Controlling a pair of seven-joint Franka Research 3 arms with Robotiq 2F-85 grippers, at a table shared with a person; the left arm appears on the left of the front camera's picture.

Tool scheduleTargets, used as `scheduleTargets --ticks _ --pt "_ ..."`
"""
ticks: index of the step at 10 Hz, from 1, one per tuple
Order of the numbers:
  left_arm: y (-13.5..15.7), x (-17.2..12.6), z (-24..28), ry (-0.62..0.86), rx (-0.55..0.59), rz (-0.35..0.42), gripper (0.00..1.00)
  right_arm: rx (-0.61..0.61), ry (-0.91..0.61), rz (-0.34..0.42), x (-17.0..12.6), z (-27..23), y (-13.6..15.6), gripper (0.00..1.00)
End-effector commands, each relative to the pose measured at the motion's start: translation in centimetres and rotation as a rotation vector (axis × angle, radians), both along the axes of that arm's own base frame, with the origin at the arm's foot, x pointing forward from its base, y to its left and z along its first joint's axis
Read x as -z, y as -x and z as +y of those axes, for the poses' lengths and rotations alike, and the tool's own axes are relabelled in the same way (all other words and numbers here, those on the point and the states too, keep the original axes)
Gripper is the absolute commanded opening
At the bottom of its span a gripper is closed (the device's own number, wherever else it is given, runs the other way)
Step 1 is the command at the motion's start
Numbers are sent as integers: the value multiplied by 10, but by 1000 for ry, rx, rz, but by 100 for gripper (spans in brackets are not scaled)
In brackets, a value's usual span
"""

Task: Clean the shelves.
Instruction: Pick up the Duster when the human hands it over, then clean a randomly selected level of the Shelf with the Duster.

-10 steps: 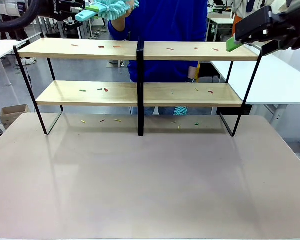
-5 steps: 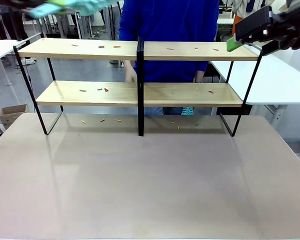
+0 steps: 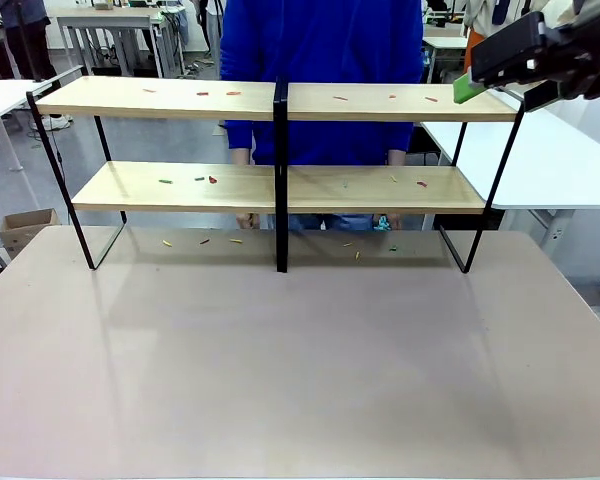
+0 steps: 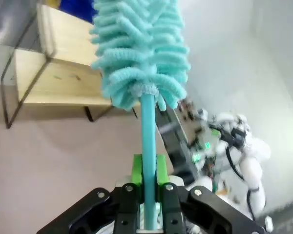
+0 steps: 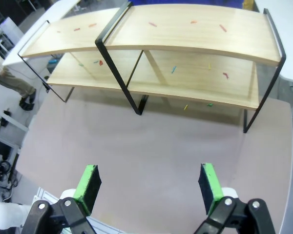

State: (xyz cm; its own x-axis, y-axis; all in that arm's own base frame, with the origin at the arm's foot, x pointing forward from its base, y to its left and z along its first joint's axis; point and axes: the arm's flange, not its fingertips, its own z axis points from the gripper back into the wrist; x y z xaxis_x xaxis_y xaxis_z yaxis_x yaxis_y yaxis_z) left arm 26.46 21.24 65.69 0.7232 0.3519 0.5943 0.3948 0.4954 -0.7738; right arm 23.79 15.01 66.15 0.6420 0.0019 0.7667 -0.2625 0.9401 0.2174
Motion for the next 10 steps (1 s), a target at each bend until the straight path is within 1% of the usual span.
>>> scheduleTargets --ticks 1,2,3,10 --pt "-12 28 1 102 -161 31 0 1 0 1 0 0 0 100" --pt "-27 35 -1 60 -148 128 0 1 0 1 0 0 0 100" --pt "6 24 22 45 -104 30 0 1 0 1 0 0 0 100" --pt "6 24 22 45 -104 30 0 1 0 1 0 0 0 100"
